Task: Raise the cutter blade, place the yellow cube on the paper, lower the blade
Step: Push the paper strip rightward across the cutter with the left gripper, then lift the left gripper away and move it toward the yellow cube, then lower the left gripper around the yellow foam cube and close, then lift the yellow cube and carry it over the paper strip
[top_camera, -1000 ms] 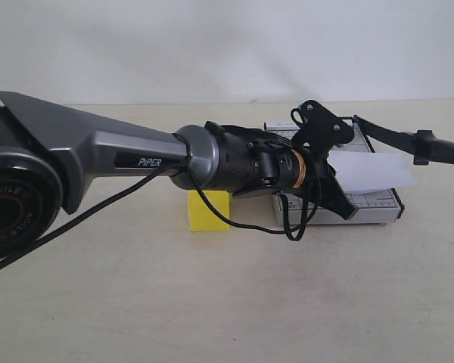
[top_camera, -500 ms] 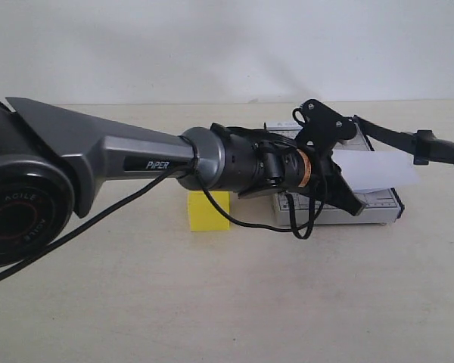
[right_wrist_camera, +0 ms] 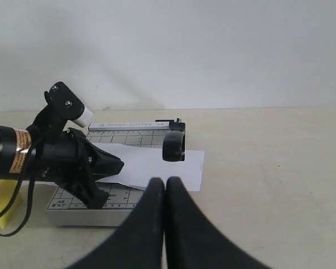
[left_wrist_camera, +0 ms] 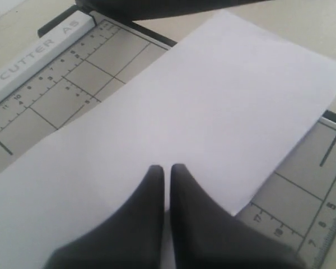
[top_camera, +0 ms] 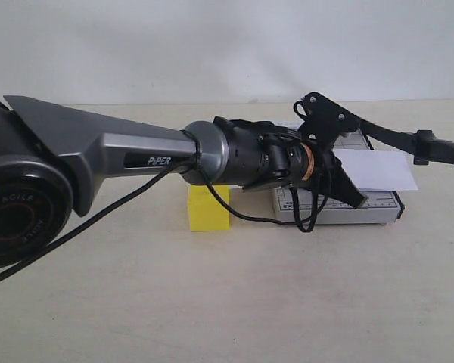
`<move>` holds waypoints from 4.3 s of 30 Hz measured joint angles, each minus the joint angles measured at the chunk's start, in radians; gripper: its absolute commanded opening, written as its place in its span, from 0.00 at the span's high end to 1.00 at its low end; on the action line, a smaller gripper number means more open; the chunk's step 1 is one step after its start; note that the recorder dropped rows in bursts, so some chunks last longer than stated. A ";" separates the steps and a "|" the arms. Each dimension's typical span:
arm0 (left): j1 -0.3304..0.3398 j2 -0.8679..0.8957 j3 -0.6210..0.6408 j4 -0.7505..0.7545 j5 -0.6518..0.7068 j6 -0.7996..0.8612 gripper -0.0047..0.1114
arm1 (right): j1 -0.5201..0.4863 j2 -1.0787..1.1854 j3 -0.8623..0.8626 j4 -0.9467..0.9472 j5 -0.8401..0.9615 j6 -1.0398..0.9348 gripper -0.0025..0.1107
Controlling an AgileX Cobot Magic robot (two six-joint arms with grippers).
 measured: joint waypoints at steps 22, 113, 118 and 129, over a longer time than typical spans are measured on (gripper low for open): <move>-0.008 -0.515 0.448 -0.002 0.001 0.027 0.92 | 0.000 0.000 0.000 0.000 0.000 0.000 0.98; 0.137 -0.403 0.442 -0.230 0.450 -0.183 0.08 | 0.000 0.000 0.000 0.000 0.000 0.000 0.98; 0.137 -0.391 0.442 -0.230 0.438 -0.185 0.08 | 0.000 0.000 0.000 0.000 0.000 0.000 0.98; 0.137 -0.351 0.437 -0.253 0.384 -0.185 0.09 | 0.000 0.000 0.000 0.000 0.000 0.000 0.98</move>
